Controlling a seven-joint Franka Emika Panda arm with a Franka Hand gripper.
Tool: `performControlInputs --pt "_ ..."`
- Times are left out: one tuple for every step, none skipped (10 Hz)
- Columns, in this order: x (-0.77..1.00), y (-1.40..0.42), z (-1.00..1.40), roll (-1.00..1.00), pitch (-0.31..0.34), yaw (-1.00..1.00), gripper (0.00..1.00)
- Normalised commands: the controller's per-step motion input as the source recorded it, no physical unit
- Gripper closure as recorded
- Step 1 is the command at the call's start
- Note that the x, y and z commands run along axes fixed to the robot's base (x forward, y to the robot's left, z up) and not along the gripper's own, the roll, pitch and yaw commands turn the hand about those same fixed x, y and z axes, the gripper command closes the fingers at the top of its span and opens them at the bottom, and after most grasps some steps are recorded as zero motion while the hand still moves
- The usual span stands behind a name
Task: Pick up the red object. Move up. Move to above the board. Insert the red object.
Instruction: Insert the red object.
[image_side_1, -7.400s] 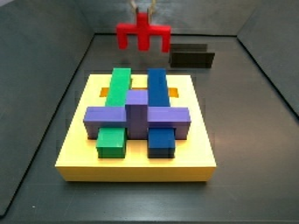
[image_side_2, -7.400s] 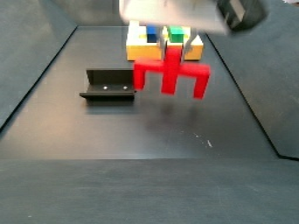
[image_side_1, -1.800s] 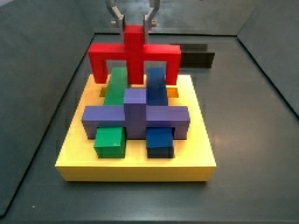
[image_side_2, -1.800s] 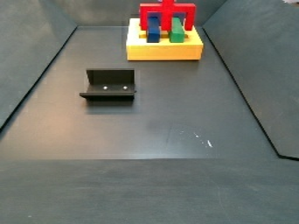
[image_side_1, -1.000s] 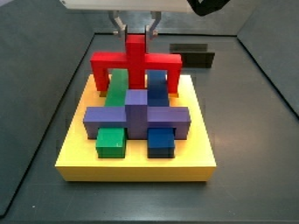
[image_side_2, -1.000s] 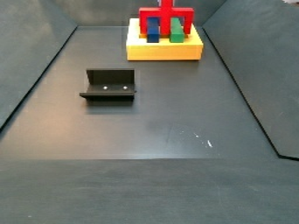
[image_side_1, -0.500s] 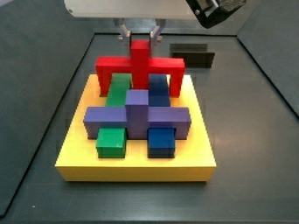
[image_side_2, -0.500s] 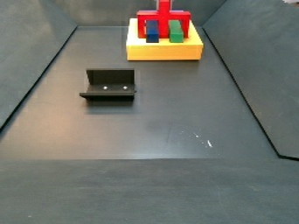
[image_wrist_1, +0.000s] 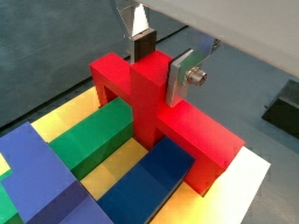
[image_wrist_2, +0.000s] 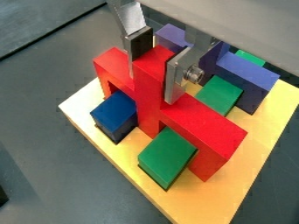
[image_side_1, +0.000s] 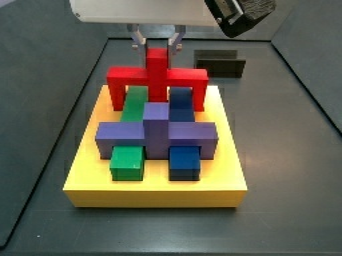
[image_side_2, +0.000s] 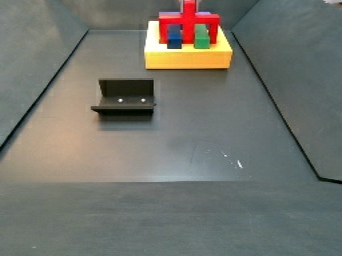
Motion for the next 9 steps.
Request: performControlInputs --pt "0.0 0.0 -0.16 0.0 -0.024 0.05 1.0" --pt "0.08 0.0 -0.34 0.03 0.0 0.06 1.0" --pt "0.05 0.0 -0.5 0.03 -0.011 0.0 1.0" --pt "0.1 0.0 -0.6 0.0 -0.064 0.0 1.0" --pt "0.07 0.0 -0.54 -0.03 -0.087 -0.1 1.0" --pt "0.22 0.0 -0.31 0.0 0.0 -0.17 1.0" --pt "0.22 0.0 -0.25 0.06 0.011 -0.28 1.0" --pt "0.15 0.0 -0.23 0.06 0.027 -0.28 1.0" --pt "0.09 0.0 -0.21 0.02 0.001 -0.22 1.0"
